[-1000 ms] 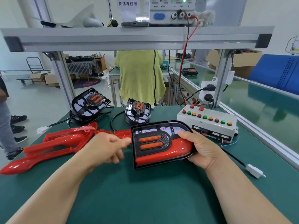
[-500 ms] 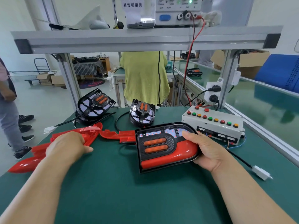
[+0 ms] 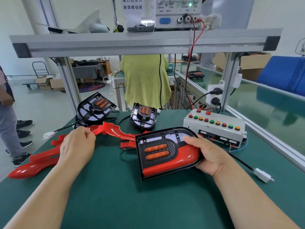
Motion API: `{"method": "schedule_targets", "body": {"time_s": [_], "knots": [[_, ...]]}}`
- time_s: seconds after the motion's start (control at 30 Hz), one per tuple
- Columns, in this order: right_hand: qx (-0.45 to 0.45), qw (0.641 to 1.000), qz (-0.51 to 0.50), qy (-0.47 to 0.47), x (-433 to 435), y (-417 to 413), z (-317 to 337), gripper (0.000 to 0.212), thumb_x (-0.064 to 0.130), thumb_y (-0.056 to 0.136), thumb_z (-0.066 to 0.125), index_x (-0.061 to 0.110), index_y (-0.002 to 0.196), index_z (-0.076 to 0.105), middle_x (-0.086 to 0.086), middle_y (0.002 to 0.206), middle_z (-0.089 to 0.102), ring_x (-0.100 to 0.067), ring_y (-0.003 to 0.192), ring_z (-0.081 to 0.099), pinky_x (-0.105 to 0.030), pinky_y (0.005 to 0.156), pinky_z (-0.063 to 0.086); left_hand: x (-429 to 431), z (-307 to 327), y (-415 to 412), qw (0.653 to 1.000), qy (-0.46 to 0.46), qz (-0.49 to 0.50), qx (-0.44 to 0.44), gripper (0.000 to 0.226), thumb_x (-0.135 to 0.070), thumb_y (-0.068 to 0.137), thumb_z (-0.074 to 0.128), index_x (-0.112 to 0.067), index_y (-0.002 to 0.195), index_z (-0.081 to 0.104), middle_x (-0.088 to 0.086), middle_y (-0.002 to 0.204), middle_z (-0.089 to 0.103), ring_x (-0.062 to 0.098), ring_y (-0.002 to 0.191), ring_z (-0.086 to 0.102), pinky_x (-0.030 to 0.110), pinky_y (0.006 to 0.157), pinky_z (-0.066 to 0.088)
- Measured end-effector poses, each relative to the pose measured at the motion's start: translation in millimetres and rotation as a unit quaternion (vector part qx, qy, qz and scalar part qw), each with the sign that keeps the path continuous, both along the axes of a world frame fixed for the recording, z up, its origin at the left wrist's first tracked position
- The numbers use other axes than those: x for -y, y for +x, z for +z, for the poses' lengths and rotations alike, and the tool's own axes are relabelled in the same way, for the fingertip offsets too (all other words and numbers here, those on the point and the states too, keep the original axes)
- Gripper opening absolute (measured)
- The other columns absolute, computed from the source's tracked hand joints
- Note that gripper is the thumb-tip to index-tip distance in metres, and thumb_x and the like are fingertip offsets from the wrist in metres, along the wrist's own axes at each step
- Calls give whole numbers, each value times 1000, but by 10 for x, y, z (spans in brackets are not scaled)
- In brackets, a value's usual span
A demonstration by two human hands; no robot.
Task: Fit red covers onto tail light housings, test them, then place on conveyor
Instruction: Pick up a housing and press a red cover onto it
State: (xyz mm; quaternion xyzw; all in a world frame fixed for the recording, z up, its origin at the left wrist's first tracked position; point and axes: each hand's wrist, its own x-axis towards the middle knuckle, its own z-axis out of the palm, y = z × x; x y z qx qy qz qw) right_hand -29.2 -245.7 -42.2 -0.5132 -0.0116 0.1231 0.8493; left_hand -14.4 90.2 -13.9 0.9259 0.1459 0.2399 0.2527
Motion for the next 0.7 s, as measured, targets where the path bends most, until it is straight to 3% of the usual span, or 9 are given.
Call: {"method": "schedule_targets", "body": {"time_s": [0.13,0.2,0.27,0.4,0.47,0.57,0.7], "knots": [[-9,1000,-4,-10,-2,3,2,25,24,76,71,13,96,81,-17,107,75,-30,90,75,-41,70,60,8,62,-30,988,-119,-13,96,17,-27,94,53,-26,80,62,-8,76,64,23,74,58,37,69,46],[-11,1000,-6,-9,-5,1,6,24,25,75,72,13,94,81,-17,106,75,-30,89,75,-40,68,60,52,103,-37,963,-226,-58,137,12,-28,96,55,-34,91,63,-10,78,68,14,74,66,34,72,51],[-12,1000,-3,-11,-10,-1,8,22,26,75,72,14,92,81,-17,106,75,-30,88,75,-41,68,61,141,101,-51,931,-308,-105,167,23,-24,97,56,-42,88,66,-10,71,68,3,61,62,29,71,52],[-15,1000,-7,-20,-28,-5,12,32,27,74,73,11,101,78,-20,111,73,-32,91,74,-48,80,61,300,106,-130,907,-326,-108,242,31,-25,98,54,-52,88,67,-15,69,67,1,62,61,31,76,54],[-14,1000,-5,-24,-53,-21,23,31,27,74,72,10,100,77,-20,110,73,-31,89,74,-46,77,62,356,130,-171,890,-344,-128,270,30,-25,100,53,-50,92,68,-13,74,69,2,65,63,32,77,54],[-21,999,-11,-26,-87,-30,28,28,31,78,68,11,94,80,-18,107,74,-29,86,75,-42,73,63,544,79,-236,880,-347,-254,200,31,-18,101,53,-40,96,74,-3,78,71,9,67,62,34,78,55],[-56,997,-47,-28,-94,-9,32,41,48,95,55,13,103,76,-17,106,75,-29,84,75,-45,73,62,802,-70,-270,888,-313,-311,129,35,-13,98,56,-40,91,75,-5,67,67,6,60,60,14,63,51]]}}
